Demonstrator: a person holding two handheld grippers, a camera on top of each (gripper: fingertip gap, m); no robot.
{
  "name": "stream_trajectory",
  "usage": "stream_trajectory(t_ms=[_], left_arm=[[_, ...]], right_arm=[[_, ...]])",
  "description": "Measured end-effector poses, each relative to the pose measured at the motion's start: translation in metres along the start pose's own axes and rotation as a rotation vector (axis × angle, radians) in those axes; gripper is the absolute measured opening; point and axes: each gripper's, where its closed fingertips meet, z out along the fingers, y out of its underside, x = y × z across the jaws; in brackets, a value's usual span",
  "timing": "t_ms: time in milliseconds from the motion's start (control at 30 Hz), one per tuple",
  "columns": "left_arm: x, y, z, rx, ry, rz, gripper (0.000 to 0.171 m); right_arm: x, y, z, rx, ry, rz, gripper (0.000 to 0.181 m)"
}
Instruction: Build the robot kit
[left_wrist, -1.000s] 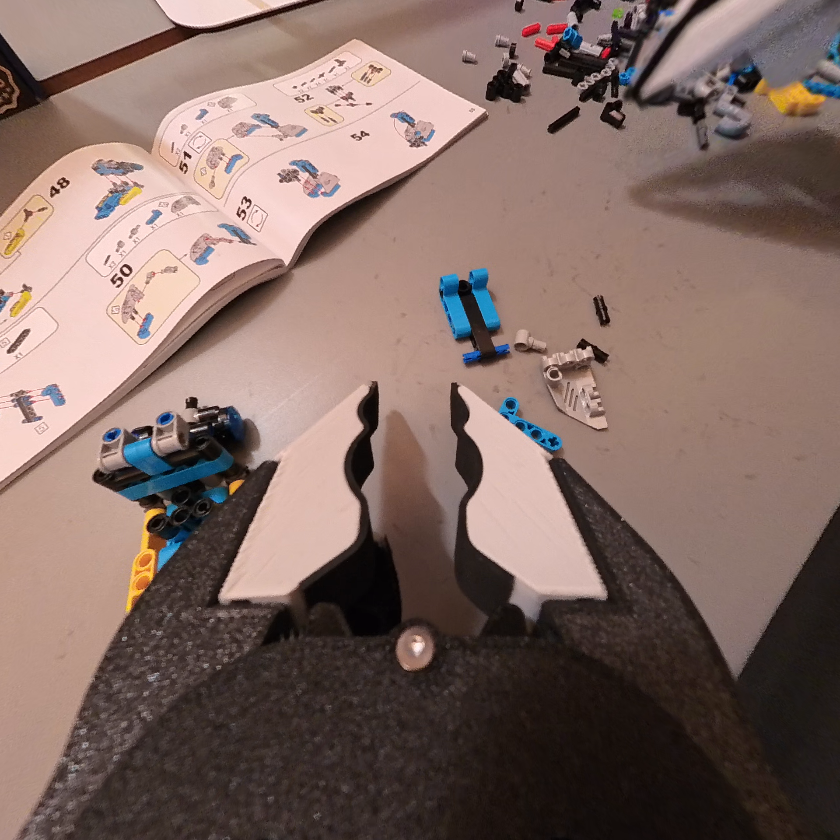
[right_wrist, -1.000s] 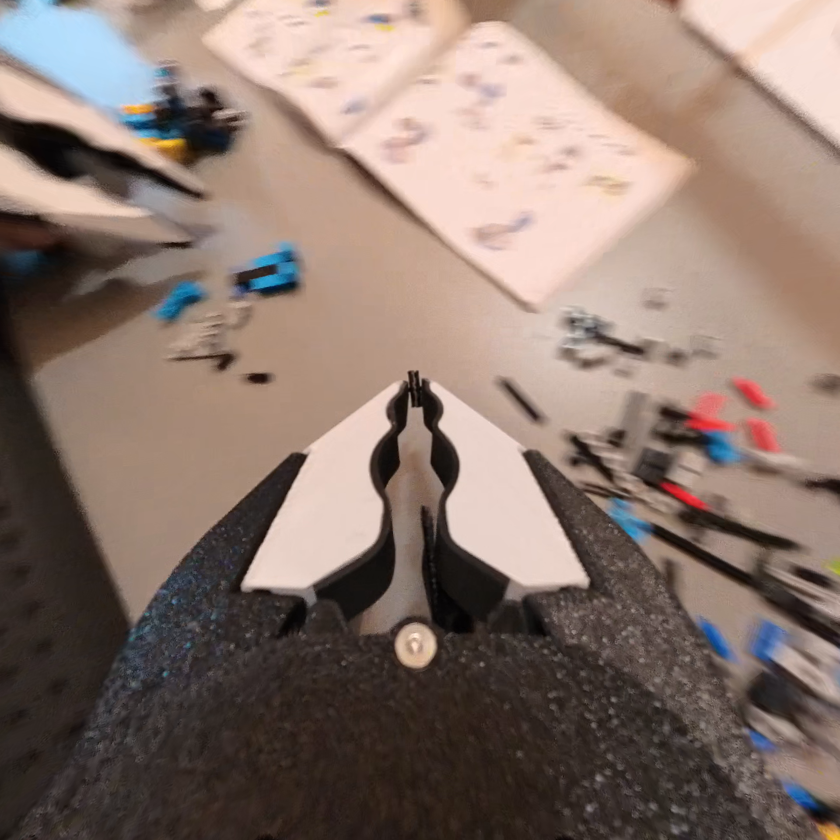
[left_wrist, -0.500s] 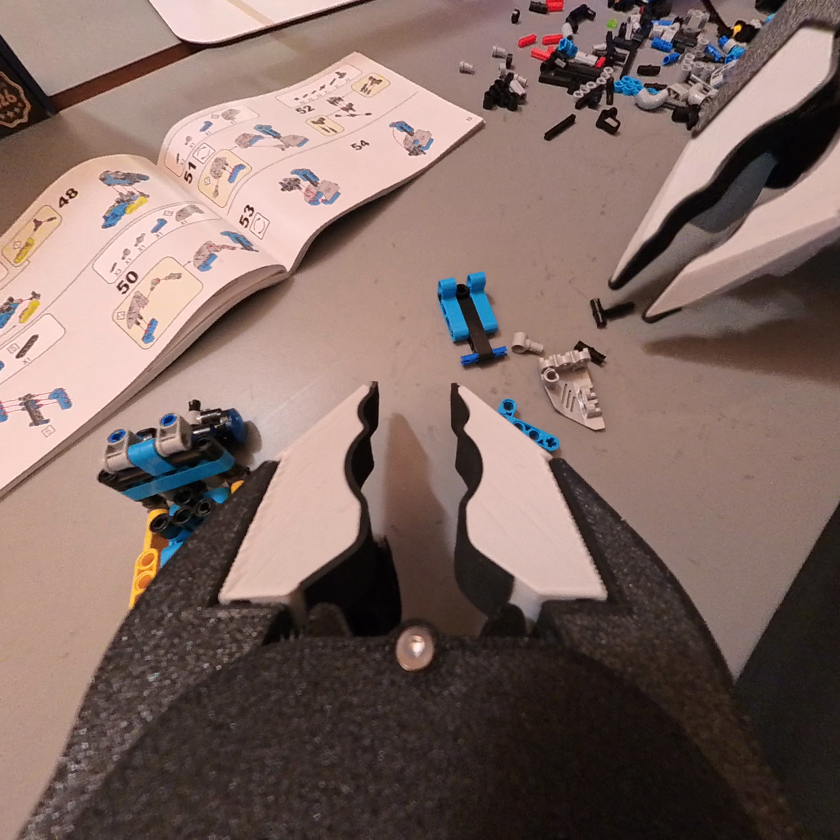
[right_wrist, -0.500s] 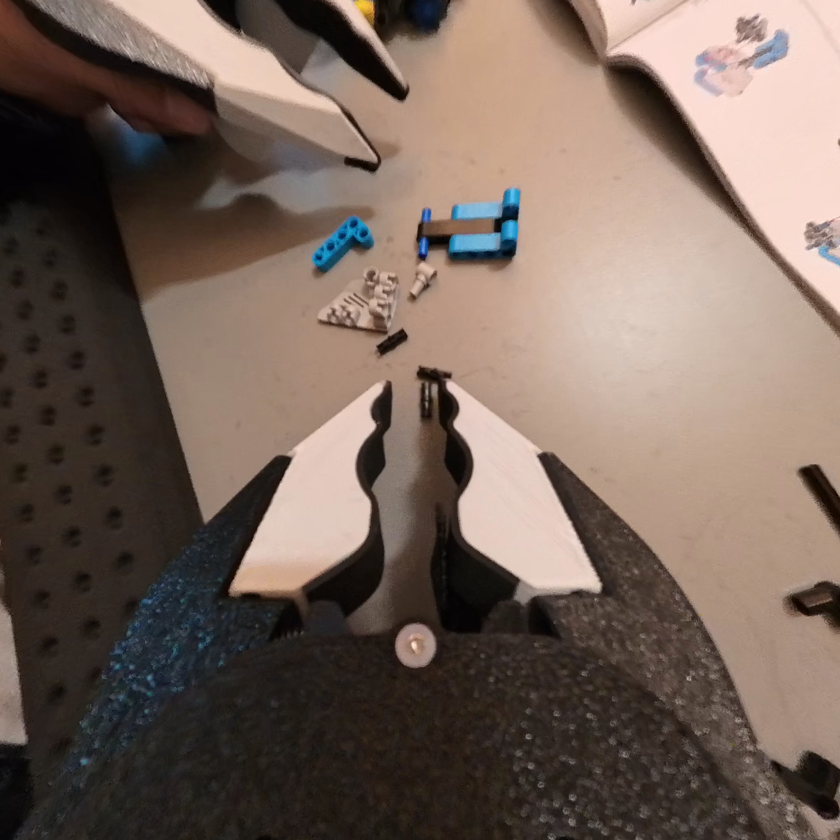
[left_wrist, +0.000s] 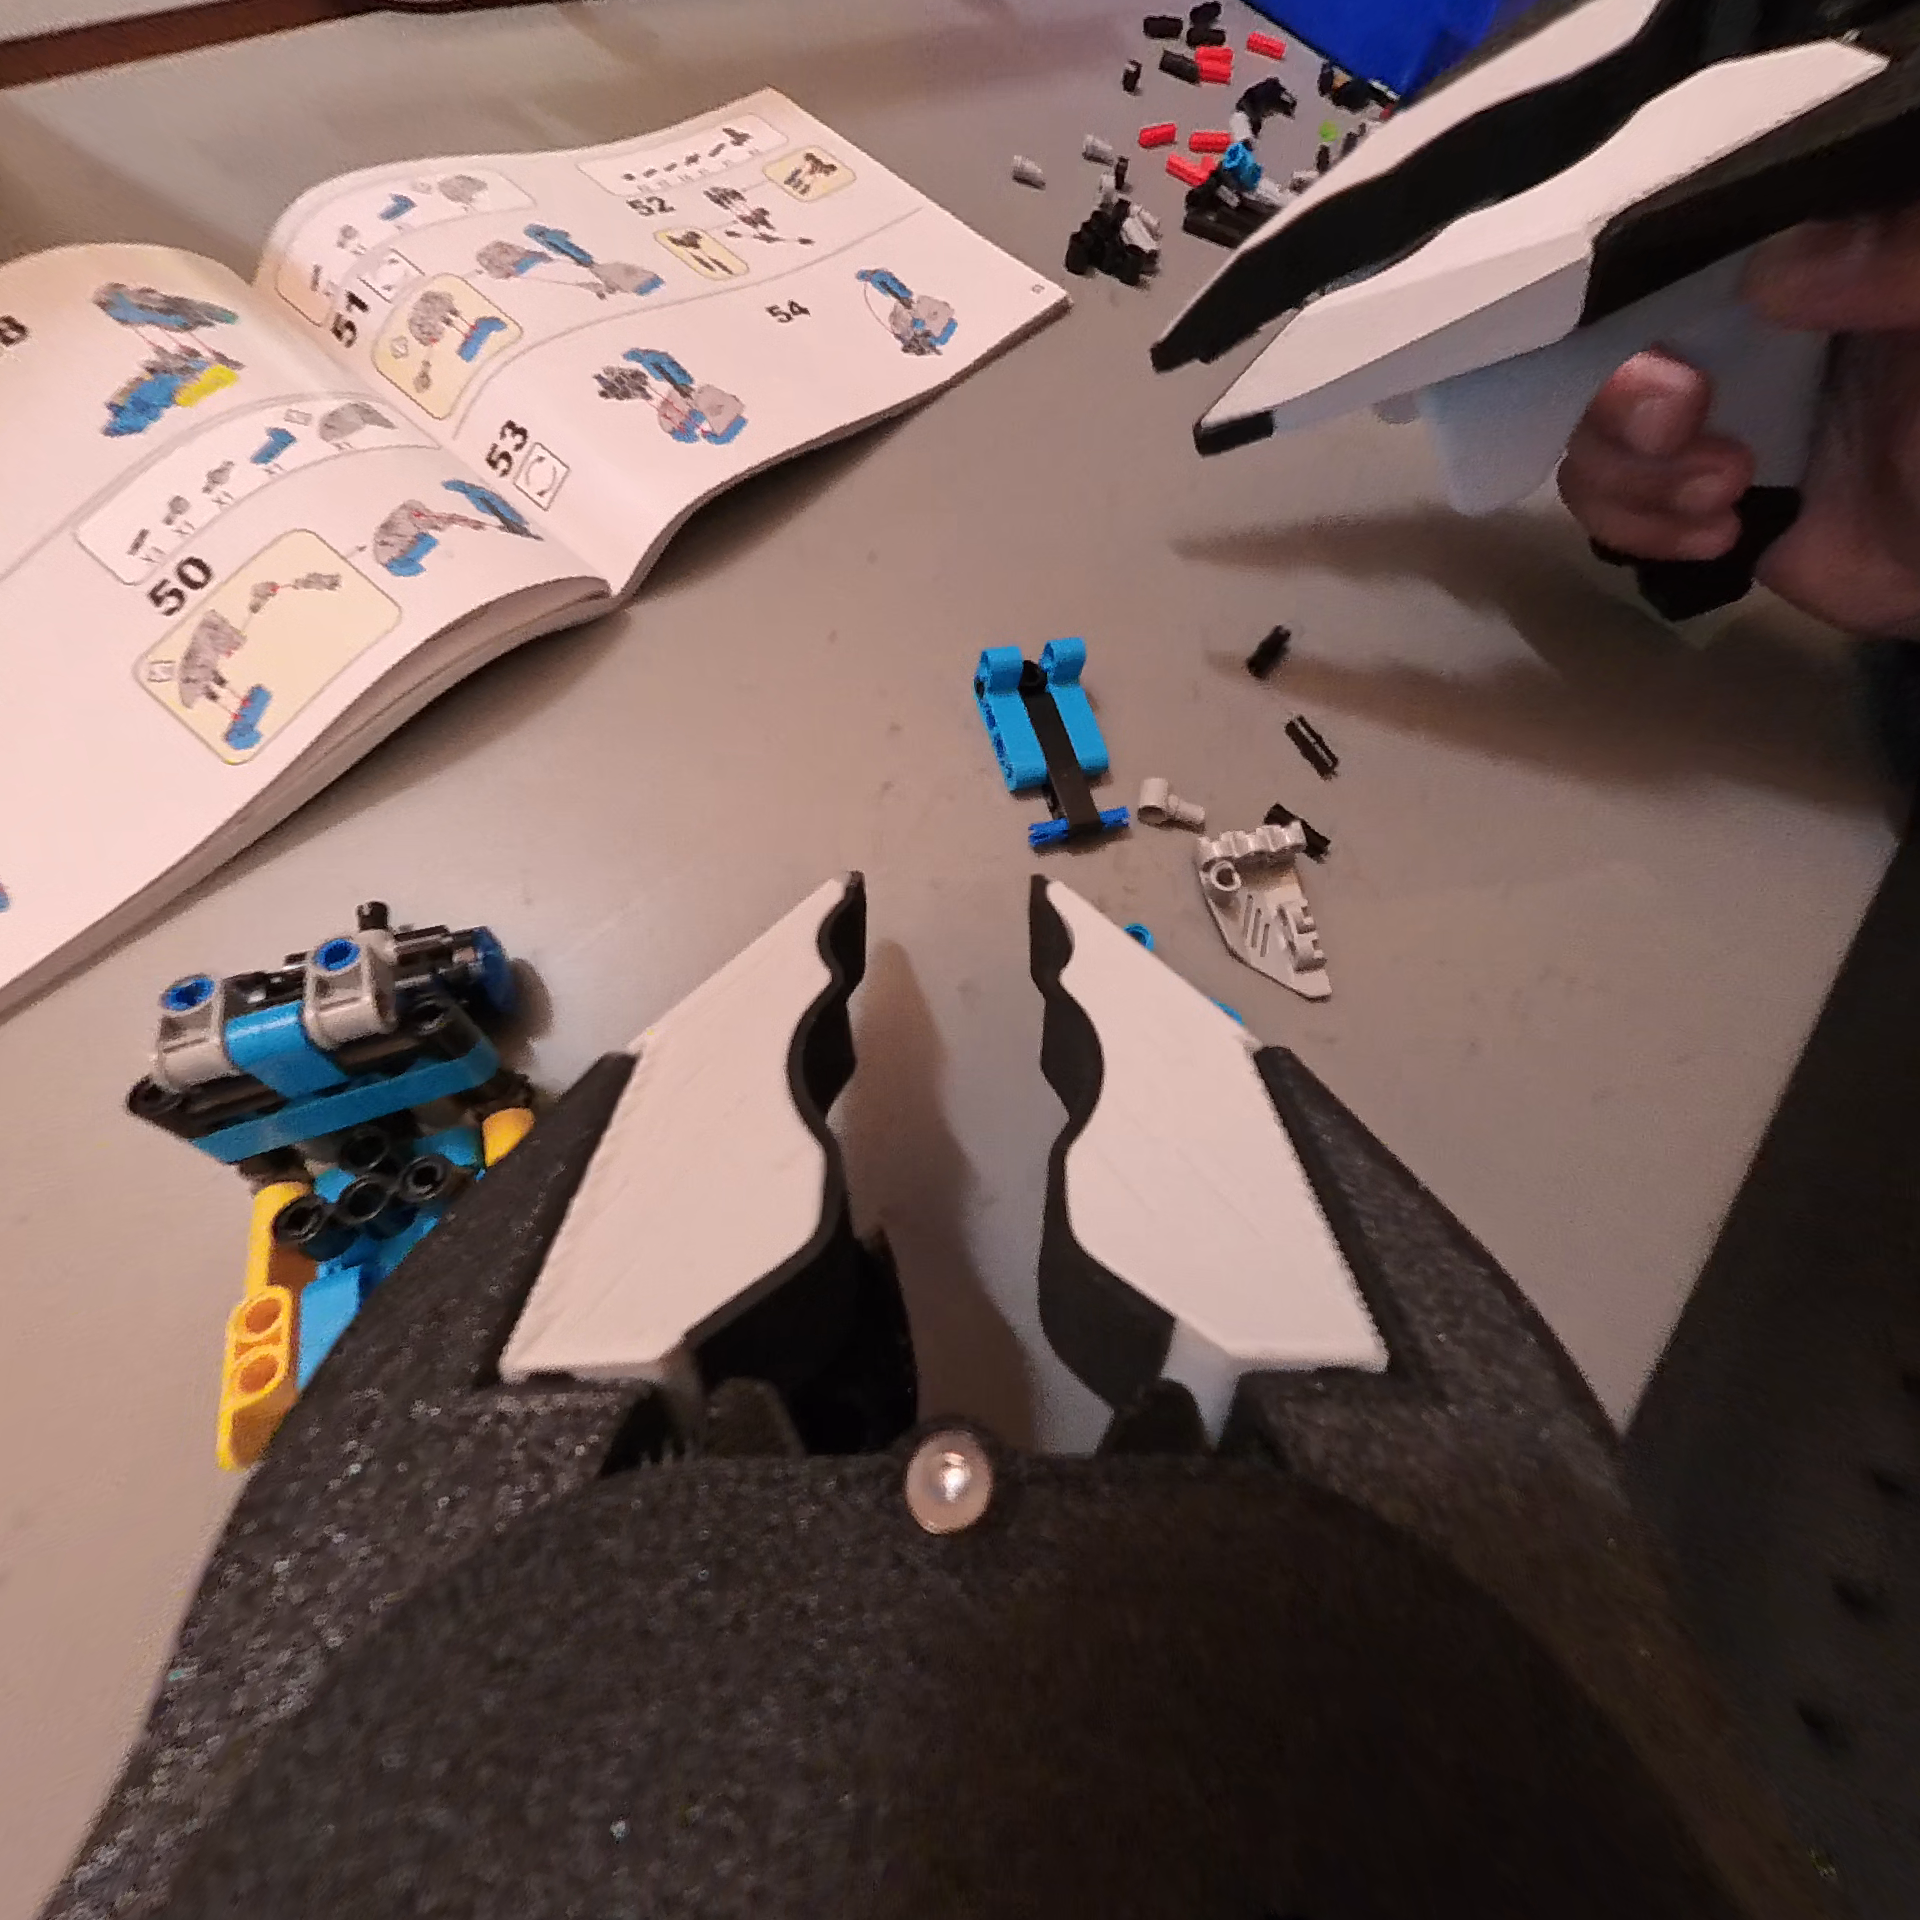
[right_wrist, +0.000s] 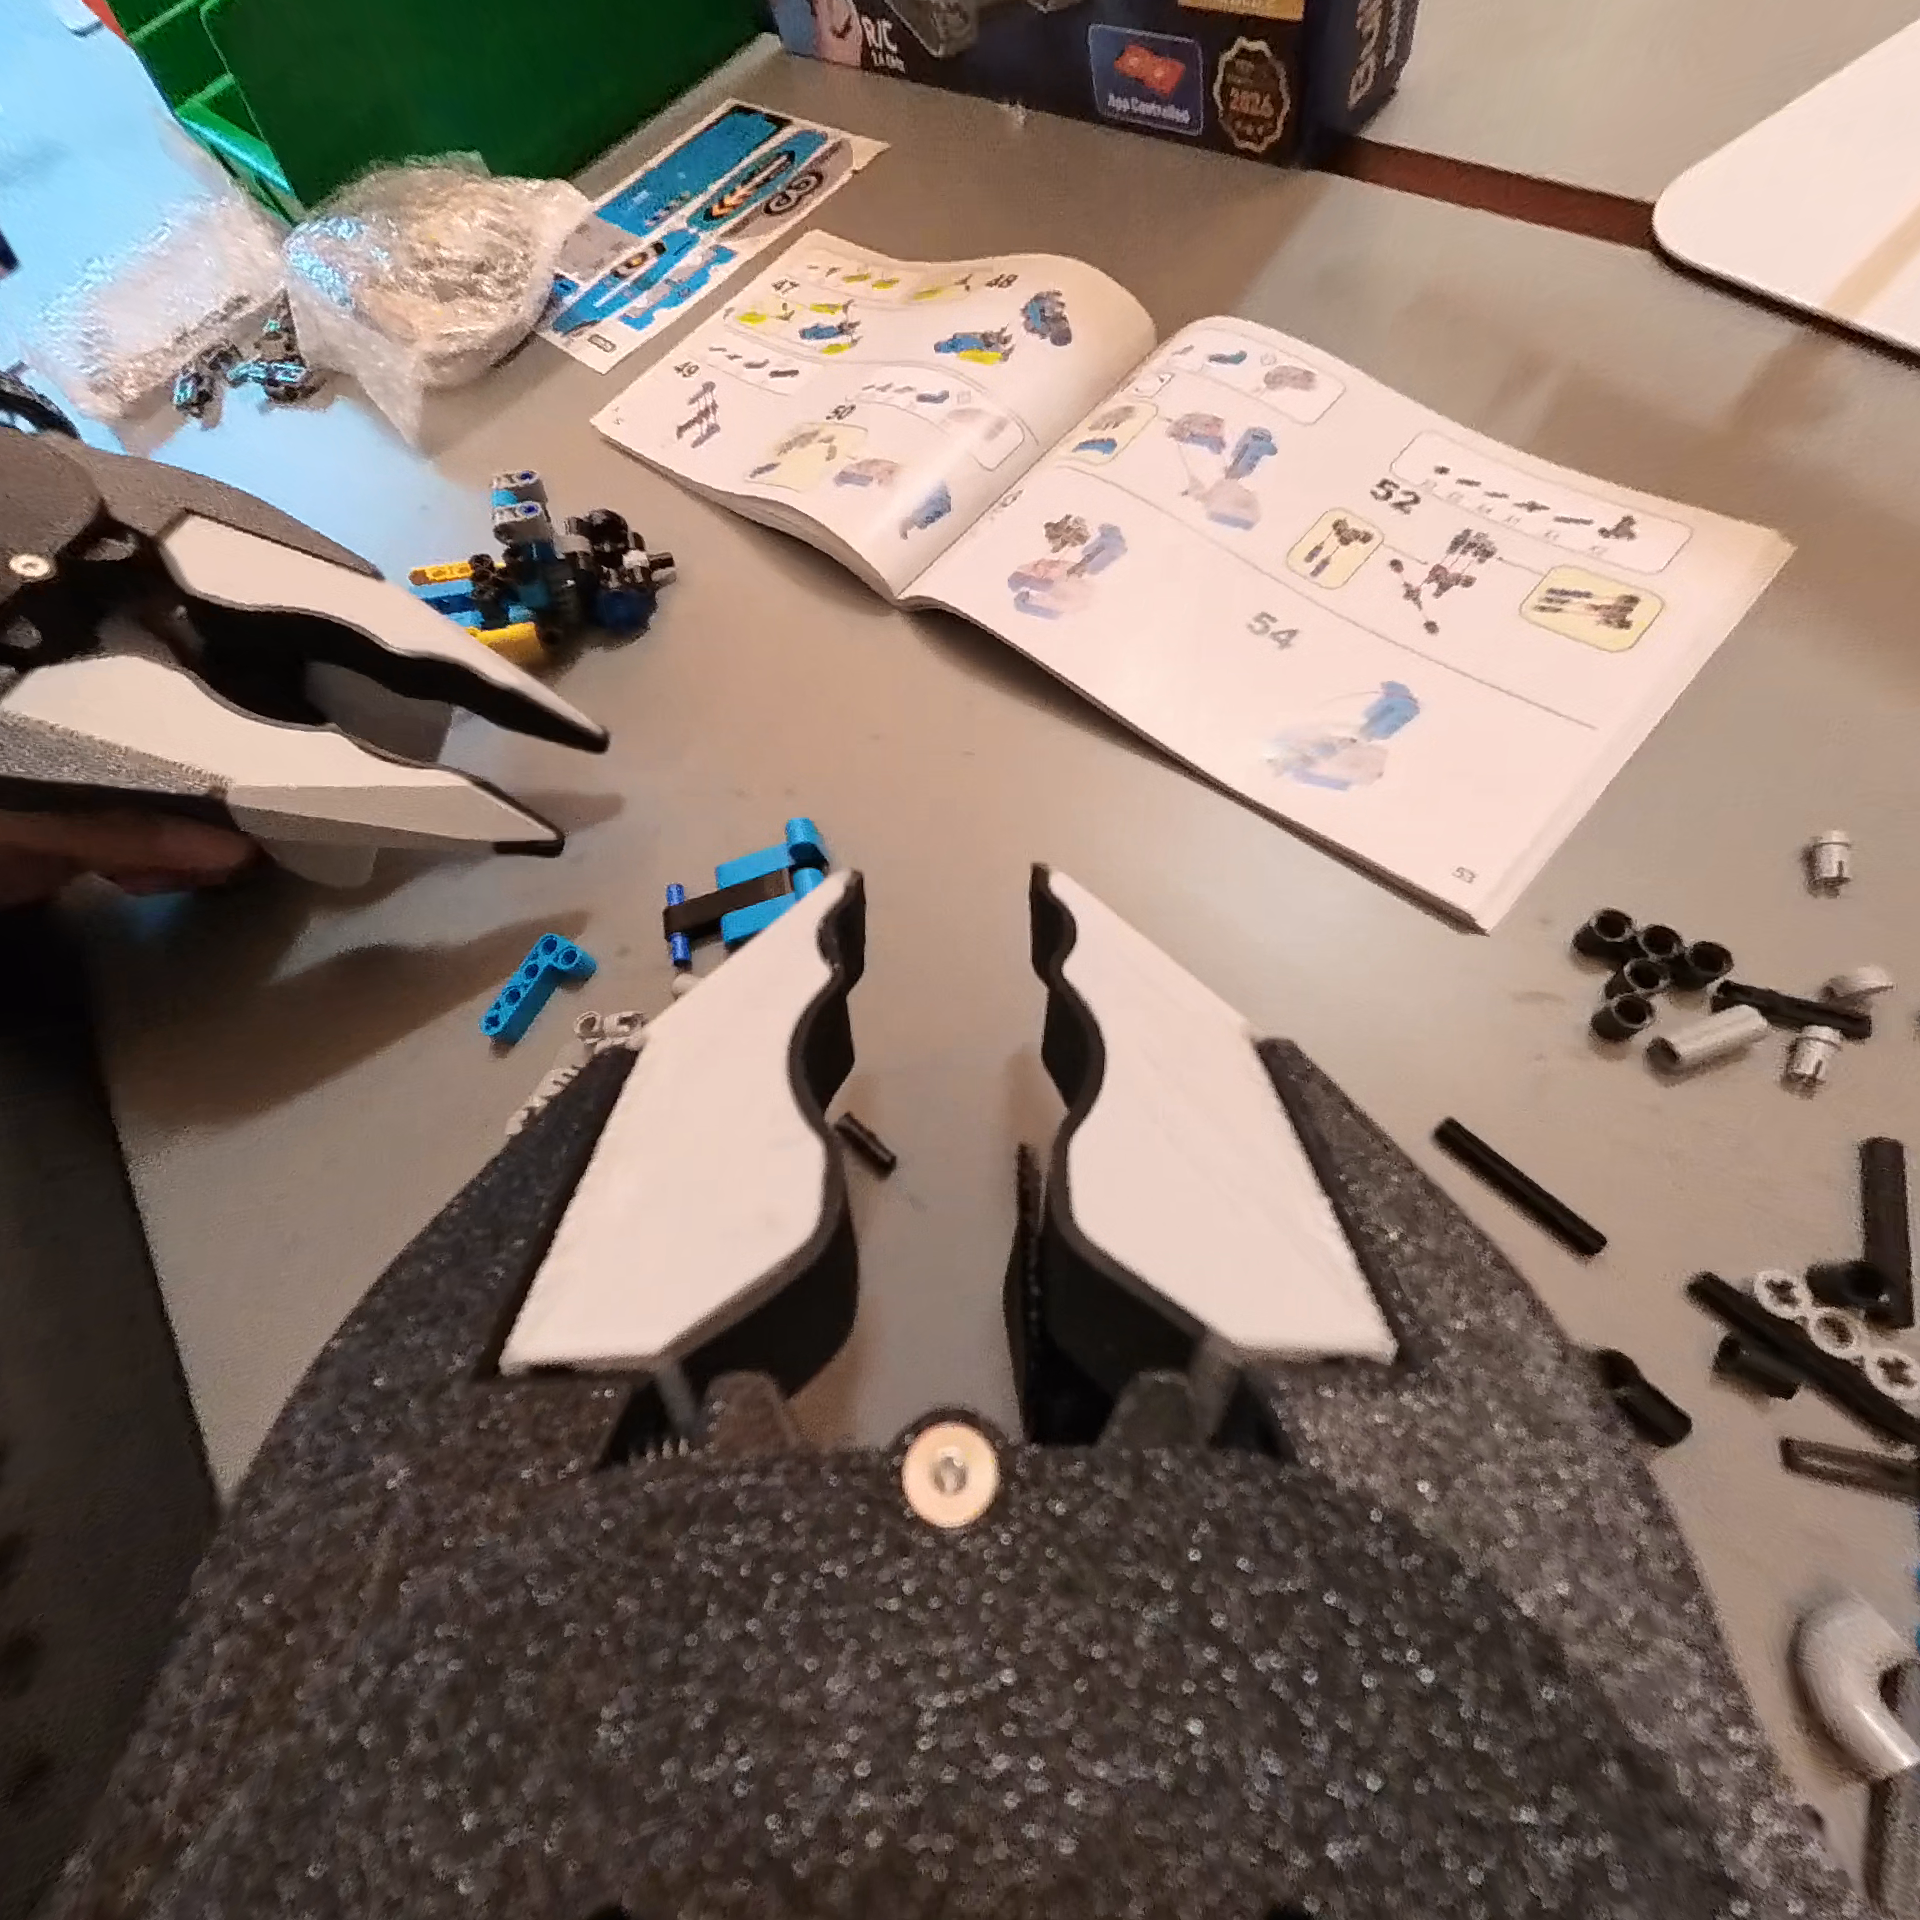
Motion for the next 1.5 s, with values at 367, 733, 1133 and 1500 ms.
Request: stream_trajectory(t_ms=[367,733,1133,1500], left_arm=[[-0.005,-0.003,0.007,-0.014,0.015,-0.028,0.031],[-0.013,-0.015,0.009,0.037,-0.043,0.012,0.026],[-0.020,-0.017,0.016,0.014,-0.084,0.030,0.024],[-0.019,-0.016,0.017,0.002,-0.110,0.070,0.024]], right_arm=[[-0.004,0.008,0.001,-0.040,-0.078,0.098,0.032],[0.088,0.047,-0.079,-0.055,0.440,0.100,0.031],[0.118,0.090,-0.148,-0.044,0.680,0.190,0.030],[0.128,0.105,-0.164,-0.014,0.670,0.323,0.028]])
